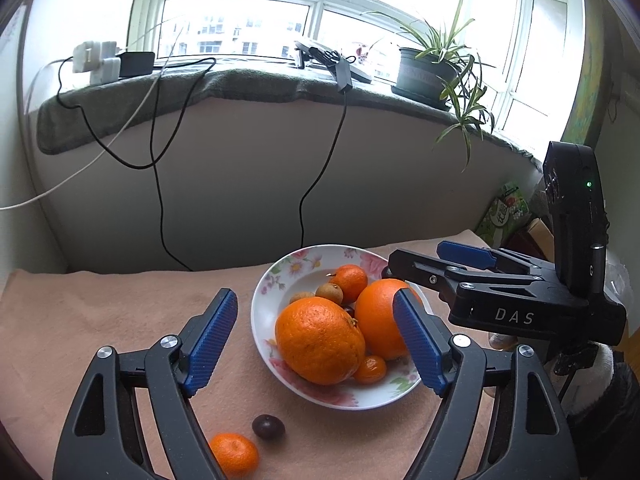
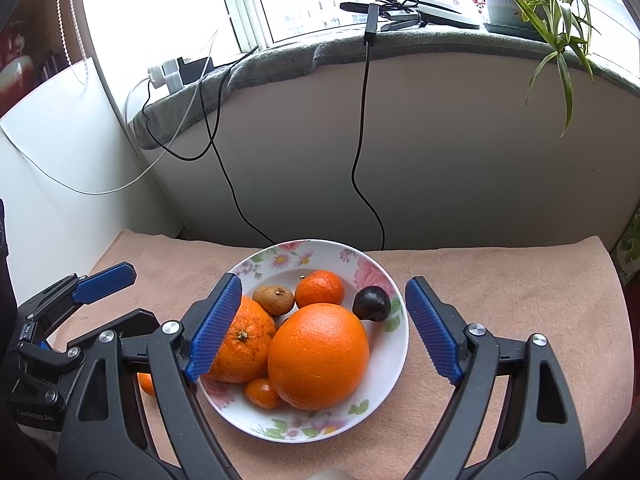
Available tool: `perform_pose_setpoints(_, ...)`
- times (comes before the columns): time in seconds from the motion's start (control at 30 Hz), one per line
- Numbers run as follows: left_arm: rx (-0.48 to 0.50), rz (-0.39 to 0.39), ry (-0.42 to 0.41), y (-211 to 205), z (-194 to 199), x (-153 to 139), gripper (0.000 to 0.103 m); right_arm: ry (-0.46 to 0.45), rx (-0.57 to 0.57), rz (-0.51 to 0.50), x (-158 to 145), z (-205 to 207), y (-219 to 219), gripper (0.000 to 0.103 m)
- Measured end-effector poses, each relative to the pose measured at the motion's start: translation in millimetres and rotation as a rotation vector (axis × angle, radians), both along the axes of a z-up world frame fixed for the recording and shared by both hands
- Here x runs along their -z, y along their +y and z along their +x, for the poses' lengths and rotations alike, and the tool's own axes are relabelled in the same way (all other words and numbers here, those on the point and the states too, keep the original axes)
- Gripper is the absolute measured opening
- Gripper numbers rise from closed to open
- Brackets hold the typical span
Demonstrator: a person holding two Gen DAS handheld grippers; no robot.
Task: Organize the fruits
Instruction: 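Open both tools to drop the tangerine and kiwi into the bowl, then move both open tools toward the tangerine and dark plum on the towel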
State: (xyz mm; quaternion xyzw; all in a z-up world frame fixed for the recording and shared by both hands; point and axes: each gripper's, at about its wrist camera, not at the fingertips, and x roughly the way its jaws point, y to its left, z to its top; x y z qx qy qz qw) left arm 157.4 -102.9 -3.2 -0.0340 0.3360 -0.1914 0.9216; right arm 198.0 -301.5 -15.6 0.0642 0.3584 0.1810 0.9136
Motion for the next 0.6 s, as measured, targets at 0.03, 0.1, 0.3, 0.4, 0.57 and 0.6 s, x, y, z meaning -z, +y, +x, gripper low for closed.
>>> perform_pose_setpoints(0.03,-0.002,-0.001,-0.001,1.3,-1.3,-0.7,0.080,0.000,-0.001,-0.001,-0.2,-1.6,0.7,0.087)
perform_pose_setpoints(0.1,-0.005,-0.002,-0.004,3.4,-4.5,-1.9,0.080,0.000,-0.004,-0.004,-0.6,-5.0,2.8,0.087)
perform_pose_setpoints(0.3,-0.011,-0.004,-0.014,10.4,-14.7,-4.4,0.080,-0.003,-0.018,0.002,-1.7,-15.9,9.1,0.087)
perform_pose_setpoints(0.4,-0.018,-0.008,-0.017,15.2,-18.4,-4.9,0.080,-0.005,-0.027,0.008,-2.2,-22.1,13.0,0.087)
perform_pose_setpoints(0.57,-0.028,-0.008,-0.019,22.2,-23.5,-5.0,0.080,-0.003,-0.047,0.018,-2.6,-30.4,19.9,0.087)
perform_pose_setpoints(0.6,-0.029,-0.009,-0.018,23.6,-24.4,-4.9,0.080,-0.003,-0.050,0.021,-2.4,-32.1,21.0,0.087)
